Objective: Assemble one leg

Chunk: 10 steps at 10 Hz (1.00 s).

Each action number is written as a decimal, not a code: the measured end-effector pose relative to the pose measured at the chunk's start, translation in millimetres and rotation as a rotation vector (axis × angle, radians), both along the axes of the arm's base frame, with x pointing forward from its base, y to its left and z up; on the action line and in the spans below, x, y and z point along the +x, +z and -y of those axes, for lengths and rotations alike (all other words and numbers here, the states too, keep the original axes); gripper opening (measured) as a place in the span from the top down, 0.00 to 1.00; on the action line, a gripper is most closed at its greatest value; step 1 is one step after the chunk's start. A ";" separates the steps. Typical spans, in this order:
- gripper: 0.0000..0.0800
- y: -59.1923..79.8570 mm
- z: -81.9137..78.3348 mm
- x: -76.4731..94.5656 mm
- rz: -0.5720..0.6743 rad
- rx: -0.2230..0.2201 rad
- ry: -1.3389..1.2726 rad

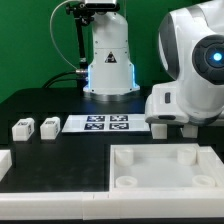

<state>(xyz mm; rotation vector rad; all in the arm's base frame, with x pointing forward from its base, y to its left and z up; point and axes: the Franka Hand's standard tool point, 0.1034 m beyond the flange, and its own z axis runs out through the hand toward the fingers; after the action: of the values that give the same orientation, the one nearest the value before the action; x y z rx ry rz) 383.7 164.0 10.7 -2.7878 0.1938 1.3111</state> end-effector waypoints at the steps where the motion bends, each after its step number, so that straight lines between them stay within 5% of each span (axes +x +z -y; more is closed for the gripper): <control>1: 0.64 0.0 0.0 0.0 0.000 0.000 0.000; 2: 0.64 1.7 1.8 1.6 0.001 0.003 0.008; 7: 0.64 82.7 40.9 70.3 0.109 0.071 0.071; 8: 0.64 92.1 43.0 74.2 0.180 0.064 0.064; 10: 0.64 87.6 40.3 83.2 0.416 0.048 0.052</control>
Offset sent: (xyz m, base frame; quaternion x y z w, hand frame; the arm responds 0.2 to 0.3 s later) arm 0.0595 -0.0433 0.0689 -0.0473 0.0064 -0.0824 0.9955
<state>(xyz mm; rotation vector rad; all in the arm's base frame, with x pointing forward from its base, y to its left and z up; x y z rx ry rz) 467.0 123.7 98.3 -2.9577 0.0686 0.7040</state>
